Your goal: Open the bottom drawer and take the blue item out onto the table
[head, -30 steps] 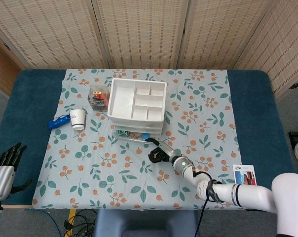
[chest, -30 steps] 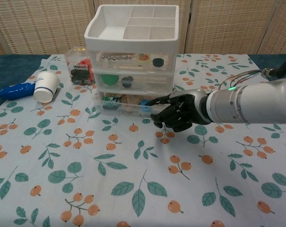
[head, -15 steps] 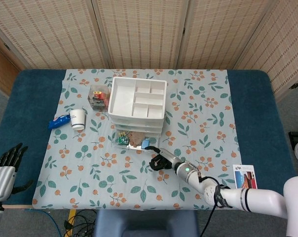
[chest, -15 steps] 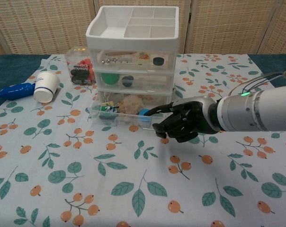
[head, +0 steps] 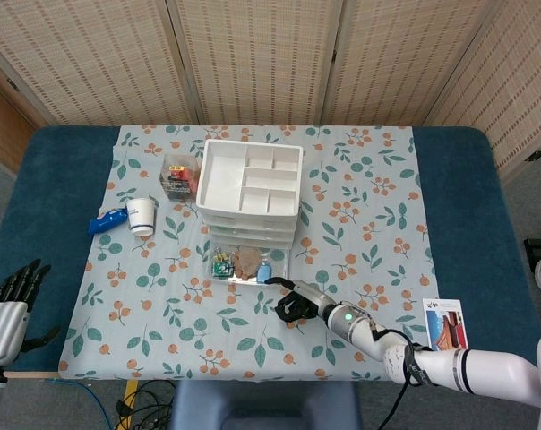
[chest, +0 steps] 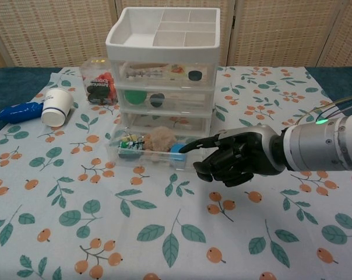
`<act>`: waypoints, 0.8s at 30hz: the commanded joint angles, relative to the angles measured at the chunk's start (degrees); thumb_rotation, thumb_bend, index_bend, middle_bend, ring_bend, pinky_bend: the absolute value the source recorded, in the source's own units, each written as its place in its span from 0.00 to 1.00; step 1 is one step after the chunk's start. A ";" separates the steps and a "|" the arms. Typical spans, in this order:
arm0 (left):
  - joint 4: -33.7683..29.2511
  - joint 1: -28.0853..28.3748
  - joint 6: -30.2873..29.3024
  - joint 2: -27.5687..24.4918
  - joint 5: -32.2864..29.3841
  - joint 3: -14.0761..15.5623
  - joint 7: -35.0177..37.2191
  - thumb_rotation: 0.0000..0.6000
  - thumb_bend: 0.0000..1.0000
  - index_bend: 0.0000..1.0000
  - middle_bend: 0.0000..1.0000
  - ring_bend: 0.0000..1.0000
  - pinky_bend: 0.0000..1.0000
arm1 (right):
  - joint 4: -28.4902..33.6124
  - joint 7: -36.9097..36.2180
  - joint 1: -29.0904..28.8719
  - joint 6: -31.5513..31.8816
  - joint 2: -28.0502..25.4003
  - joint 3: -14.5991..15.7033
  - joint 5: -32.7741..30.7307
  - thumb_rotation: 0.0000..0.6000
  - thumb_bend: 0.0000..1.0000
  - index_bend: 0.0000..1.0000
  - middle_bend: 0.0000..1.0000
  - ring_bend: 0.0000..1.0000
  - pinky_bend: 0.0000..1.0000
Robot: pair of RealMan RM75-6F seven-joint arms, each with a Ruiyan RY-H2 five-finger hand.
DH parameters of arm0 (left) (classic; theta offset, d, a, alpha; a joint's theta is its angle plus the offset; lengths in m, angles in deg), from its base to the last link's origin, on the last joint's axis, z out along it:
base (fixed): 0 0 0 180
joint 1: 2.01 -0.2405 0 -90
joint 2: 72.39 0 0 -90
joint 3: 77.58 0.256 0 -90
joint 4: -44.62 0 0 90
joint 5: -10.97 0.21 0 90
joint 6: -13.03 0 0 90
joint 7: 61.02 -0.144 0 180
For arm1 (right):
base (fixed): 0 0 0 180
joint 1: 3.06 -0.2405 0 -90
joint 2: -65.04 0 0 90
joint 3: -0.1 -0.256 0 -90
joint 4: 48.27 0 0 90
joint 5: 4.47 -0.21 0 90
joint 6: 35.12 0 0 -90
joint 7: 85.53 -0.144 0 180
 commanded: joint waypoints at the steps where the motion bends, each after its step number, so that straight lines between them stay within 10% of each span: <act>1: -0.13 -0.05 -0.08 -0.10 0.01 0.01 -0.03 1.00 0.18 0.04 0.00 0.03 0.09 | 0.73 -0.56 0.46 -0.27 -0.47 -0.26 0.73 1.00 0.57 0.10 0.71 0.94 1.00; 15: -0.82 -0.12 -0.55 -0.49 0.48 -0.02 -0.30 1.00 0.18 0.04 0.00 0.03 0.09 | 8.73 1.23 4.39 4.97 -6.81 -2.76 12.17 1.00 0.57 0.00 0.68 0.91 1.00; 24: -1.17 -0.20 -0.65 -0.28 0.49 0.06 -0.77 1.00 0.18 0.04 0.00 0.03 0.09 | 11.64 16.12 1.38 12.16 -12.11 -1.48 21.47 1.00 0.57 0.01 0.66 0.85 1.00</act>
